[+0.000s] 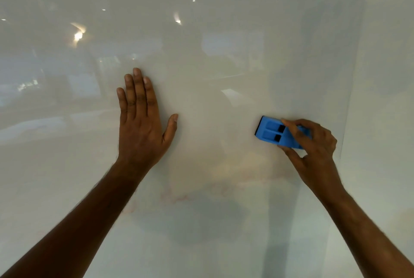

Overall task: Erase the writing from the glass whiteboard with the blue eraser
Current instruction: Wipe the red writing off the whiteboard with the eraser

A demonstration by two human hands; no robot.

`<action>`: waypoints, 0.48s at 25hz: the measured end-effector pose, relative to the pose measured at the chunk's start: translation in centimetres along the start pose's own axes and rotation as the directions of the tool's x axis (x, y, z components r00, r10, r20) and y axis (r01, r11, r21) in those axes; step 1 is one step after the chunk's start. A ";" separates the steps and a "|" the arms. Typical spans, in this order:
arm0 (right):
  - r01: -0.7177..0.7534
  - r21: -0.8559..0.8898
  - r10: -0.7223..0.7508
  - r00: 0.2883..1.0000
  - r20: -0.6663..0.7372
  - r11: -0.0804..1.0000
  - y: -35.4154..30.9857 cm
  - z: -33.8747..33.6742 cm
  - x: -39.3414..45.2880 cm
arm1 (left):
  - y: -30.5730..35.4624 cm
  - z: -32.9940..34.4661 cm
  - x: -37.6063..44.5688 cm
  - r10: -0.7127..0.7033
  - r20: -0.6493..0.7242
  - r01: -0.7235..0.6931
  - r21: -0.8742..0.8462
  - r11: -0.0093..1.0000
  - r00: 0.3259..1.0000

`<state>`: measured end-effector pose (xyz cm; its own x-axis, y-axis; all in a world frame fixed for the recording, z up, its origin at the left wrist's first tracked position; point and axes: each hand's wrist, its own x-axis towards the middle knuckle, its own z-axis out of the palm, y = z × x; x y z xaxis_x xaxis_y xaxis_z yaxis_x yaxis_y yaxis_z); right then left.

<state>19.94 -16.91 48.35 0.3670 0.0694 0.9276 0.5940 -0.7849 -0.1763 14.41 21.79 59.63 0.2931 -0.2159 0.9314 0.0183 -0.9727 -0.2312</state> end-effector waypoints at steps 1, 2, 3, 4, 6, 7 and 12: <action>-0.012 0.019 0.012 1.000 -0.018 1.000 -0.5 0.1 0.7 | 0.3 0.0 0.0 -0.008 -0.001 0.008 -0.001 1.000 1.000; -0.014 0.034 0.015 0.999 -0.028 0.999 -0.9 0.3 1.3 | 0.5 0.0 0.0 -0.014 -0.003 0.014 -0.003 1.000 1.000; -0.009 0.042 0.010 0.999 -0.033 0.999 -1.3 0.6 1.6 | 0.6 0.0 -0.1 -0.016 -0.003 0.016 -0.006 1.000 1.000; 0.008 0.039 -0.007 0.999 -0.032 0.999 -1.6 1.0 1.6 | 0.7 0.0 -0.1 -0.017 -0.001 0.017 -0.008 1.000 1.000; 0.083 -0.005 -0.083 0.996 -0.009 0.997 -1.8 1.7 0.2 | 0.7 0.0 -0.1 -0.021 0.006 0.022 -0.009 1.000 1.000; 0.133 -0.046 -0.133 0.991 0.009 0.990 -1.5 2.0 -1.0 | 0.7 0.1 -0.2 -0.021 0.008 0.021 -0.010 1.000 1.000; 0.155 -0.136 -0.152 0.988 0.031 0.979 3.7 0.7 -4.1 | 0.9 0.3 -0.3 -0.019 -0.003 0.019 0.009 1.000 1.000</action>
<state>21.16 -19.67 43.68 0.2948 0.2072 0.9328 0.5406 -0.8411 0.0160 14.58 21.06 59.05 0.2902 -0.1979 0.9363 0.0324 -0.9758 -0.2163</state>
